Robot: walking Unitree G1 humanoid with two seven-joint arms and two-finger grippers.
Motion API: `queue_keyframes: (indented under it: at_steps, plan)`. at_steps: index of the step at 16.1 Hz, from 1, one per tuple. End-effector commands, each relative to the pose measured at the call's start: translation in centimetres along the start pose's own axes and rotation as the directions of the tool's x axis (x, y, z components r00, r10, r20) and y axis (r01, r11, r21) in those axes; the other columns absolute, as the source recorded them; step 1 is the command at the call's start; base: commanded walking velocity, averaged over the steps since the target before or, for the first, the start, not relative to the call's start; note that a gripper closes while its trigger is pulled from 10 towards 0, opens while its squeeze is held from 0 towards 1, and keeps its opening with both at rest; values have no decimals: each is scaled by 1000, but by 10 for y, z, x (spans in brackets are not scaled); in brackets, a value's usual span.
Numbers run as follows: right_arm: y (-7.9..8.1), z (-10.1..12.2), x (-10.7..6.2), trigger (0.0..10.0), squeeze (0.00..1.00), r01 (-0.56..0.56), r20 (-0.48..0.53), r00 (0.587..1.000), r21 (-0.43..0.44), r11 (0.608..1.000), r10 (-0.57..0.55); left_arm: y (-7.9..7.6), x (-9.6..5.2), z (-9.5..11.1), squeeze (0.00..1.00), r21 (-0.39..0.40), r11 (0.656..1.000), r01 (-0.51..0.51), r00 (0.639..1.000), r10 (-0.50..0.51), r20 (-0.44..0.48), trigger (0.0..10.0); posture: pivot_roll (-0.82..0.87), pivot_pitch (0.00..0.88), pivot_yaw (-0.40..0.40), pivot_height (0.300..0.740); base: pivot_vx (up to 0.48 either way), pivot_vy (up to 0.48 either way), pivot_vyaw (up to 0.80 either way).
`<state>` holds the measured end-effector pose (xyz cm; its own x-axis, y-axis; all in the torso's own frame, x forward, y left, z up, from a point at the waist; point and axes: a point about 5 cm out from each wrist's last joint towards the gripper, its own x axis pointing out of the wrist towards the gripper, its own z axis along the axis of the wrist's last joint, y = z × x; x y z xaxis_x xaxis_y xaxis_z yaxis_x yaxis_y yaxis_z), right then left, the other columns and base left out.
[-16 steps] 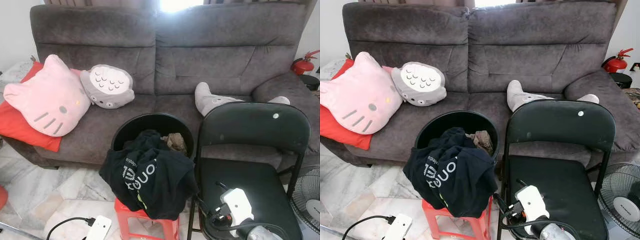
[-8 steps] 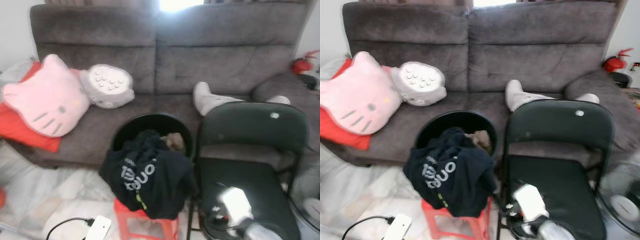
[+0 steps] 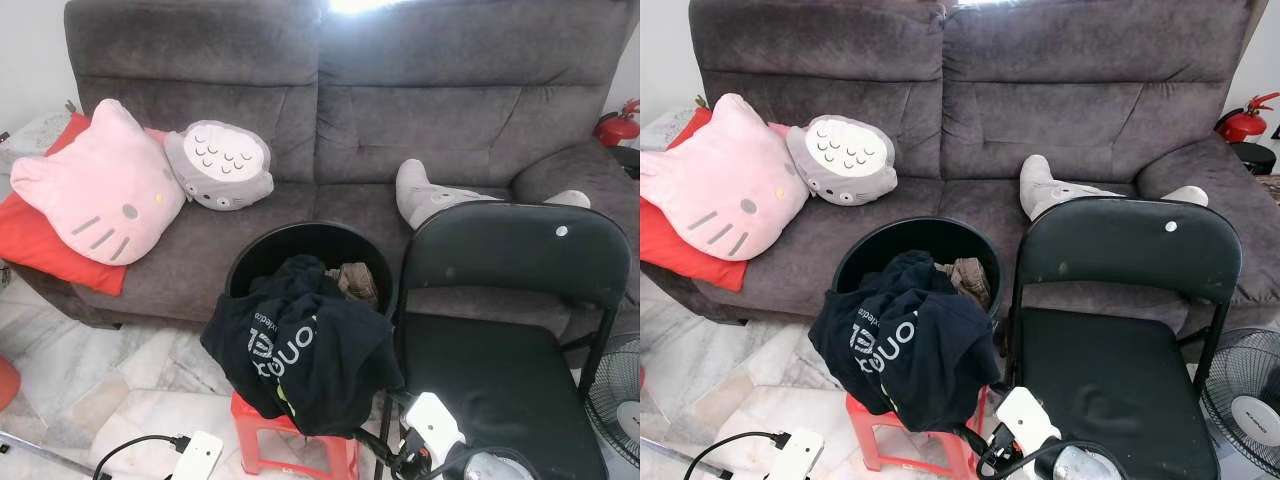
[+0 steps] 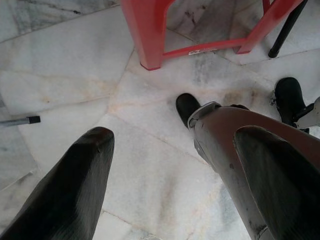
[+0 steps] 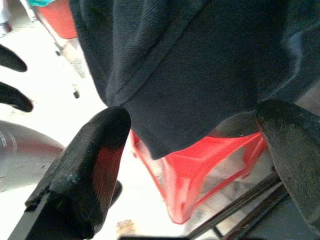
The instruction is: Hang hanger
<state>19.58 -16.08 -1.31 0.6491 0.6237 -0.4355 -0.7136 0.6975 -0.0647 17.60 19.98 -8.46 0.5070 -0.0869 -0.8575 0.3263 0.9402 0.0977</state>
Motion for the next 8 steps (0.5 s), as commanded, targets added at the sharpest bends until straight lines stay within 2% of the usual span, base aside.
queue_keyframes:
  at_steps: [1, 3, 8]
  plan:
    - [-7, 3, 0, 10000, 0, 50, 16, 999, -25, 998, -50, 3, -1, -1, 0, -7, 1000, -9, 1000, 9, -1, 10000, -68, 0, 57, 740, 0, 0, 0]
    - [-16, 5, 1, 10000, 0, 104, 44, 994, -33, 994, -103, 3, -1, -1, 0, -5, 1000, -8, 1000, 8, -2, 10000, -69, 0, 58, 740, 0, 0, 0]
    - [-16, 11, 3, 10000, 0, 54, 102, 993, -14, 998, -52, 3, -1, -1, 0, 1, 1000, -10, 1000, 10, -3, 10000, -68, 0, 62, 740, 0, 0, 0]
